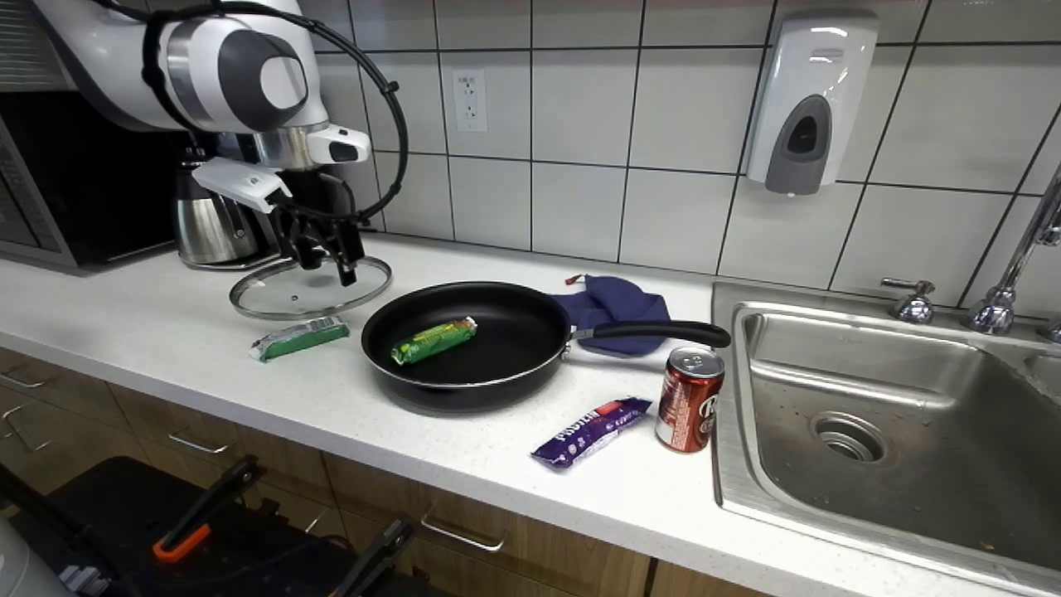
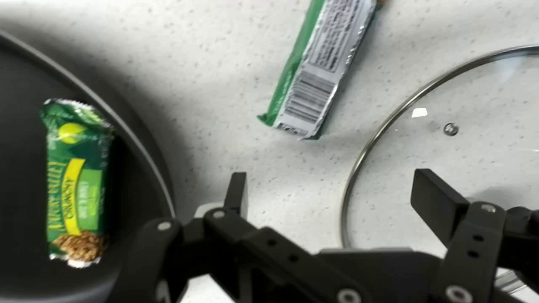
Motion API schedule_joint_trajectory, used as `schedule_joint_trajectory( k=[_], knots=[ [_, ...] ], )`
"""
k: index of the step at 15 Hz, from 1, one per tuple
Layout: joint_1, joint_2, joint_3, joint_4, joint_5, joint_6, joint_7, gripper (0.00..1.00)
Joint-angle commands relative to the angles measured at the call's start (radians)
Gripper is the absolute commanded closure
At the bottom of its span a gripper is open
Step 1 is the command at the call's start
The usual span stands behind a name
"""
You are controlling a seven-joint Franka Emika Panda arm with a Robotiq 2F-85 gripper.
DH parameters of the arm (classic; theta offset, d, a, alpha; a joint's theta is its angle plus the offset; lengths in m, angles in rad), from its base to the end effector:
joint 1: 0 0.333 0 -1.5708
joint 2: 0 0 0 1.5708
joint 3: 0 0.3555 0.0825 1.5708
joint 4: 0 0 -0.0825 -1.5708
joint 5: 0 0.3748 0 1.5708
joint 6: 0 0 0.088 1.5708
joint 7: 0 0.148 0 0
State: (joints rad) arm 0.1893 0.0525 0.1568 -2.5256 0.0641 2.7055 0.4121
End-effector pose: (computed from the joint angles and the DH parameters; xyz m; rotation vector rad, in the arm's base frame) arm 0.4490 0.1612 0.2756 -3.0482 0.1879 -0.1595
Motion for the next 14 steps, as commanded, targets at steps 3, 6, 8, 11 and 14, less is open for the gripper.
schedule_joint_trajectory(
  k=[3, 6, 8, 11, 14],
  knots=[
    [0.016, 0.077, 0.071, 0.045, 0.312, -0.010, -0.155, 0.00],
    [0.017, 0.090, 0.066, 0.030, 0.314, -0.002, -0.138, 0.00],
    [0.016, 0.090, 0.060, 0.021, 0.300, 0.001, -0.129, 0.00],
    [0.021, 0.084, 0.046, 0.010, 0.273, 0.001, -0.099, 0.00],
    [0.029, 0.077, 0.033, -0.007, 0.236, 0.003, -0.059, 0.00]
  ],
)
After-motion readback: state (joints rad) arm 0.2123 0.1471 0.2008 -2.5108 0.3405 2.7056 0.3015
